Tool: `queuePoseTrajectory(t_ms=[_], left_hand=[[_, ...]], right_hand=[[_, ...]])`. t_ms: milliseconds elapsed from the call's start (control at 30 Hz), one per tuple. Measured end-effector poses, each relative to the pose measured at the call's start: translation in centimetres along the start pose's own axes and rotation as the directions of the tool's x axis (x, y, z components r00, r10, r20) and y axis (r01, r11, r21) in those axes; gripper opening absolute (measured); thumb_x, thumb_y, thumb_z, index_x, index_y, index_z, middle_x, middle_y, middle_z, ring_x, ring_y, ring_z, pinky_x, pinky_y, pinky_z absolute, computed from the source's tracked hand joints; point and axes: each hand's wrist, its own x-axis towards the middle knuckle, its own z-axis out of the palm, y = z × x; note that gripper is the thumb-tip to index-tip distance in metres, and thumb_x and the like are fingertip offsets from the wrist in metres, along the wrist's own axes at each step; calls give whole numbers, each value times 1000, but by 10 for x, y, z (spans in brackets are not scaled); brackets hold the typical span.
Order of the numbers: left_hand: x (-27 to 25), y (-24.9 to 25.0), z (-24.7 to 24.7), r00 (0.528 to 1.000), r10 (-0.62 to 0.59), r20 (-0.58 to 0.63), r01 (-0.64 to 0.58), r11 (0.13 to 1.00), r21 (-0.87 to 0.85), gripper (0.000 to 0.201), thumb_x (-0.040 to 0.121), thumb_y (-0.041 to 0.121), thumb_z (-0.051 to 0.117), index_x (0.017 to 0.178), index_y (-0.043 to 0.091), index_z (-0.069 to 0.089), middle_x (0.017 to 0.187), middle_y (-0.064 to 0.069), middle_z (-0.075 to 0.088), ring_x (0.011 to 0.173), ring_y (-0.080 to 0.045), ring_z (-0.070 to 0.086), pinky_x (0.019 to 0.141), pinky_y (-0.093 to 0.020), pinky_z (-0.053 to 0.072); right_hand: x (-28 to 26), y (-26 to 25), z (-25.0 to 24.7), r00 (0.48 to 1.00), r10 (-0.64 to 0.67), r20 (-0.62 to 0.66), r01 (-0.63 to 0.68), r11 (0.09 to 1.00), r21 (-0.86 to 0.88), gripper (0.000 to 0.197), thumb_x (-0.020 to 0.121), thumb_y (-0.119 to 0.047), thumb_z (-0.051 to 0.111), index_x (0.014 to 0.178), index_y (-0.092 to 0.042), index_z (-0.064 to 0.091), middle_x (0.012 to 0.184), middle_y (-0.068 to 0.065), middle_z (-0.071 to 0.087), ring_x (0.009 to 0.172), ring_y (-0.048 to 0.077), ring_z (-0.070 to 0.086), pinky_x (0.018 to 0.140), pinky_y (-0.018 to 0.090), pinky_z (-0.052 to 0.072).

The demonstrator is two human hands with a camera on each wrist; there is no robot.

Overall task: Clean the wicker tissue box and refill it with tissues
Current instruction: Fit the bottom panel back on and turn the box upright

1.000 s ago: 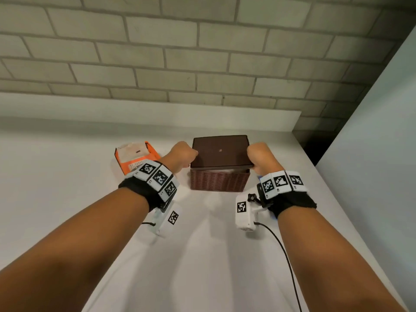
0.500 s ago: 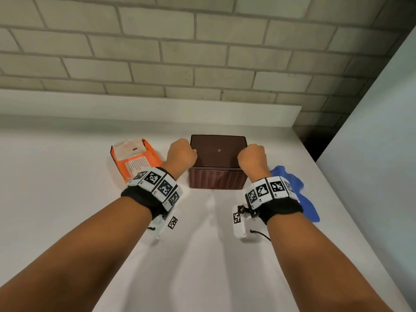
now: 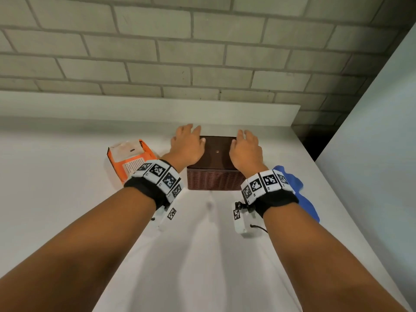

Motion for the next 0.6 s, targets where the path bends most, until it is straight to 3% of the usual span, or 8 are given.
queuePoseTrajectory(t_ms=[100, 233, 367, 600], left_hand=[[8, -1, 13, 988, 73, 134, -82, 994, 69, 55, 101, 37, 19, 150, 13, 13, 161, -6, 2, 148, -25, -4, 118, -50, 5], [10, -6, 25, 981, 67, 183, -78, 995, 56, 57, 101, 39, 15, 151, 13, 5, 161, -3, -4, 148, -21, -10, 118, -52, -2], [10, -8, 31, 984, 75, 160, -83, 995, 48, 57, 101, 36, 17, 151, 12, 5, 161, -3, -2, 148, -19, -6, 118, -51, -2], [14, -11, 38, 986, 88, 139, -89, 996, 4, 57, 101, 32, 24, 150, 7, 9, 161, -7, 8, 149, -21, 1, 119, -46, 3]], right_hand=[[9, 2, 2, 990, -56, 127, 62, 997, -40, 52, 103, -29, 23, 150, -6, 19, 160, 11, 15, 148, 27, 10, 119, 45, 18], [12, 9, 9, 973, -59, 222, 72, 996, -49, 55, 103, -32, 17, 152, -9, 9, 162, 5, 3, 150, 24, -5, 120, 47, 5], [13, 12, 15, 974, -59, 219, 69, 997, -42, 56, 103, -33, 16, 152, -9, 8, 162, 5, 2, 150, 23, -6, 121, 46, 5], [18, 14, 22, 974, -45, 224, 52, 998, -29, 57, 102, -34, 19, 152, -10, 9, 162, 4, 4, 150, 22, -1, 121, 46, 14]])
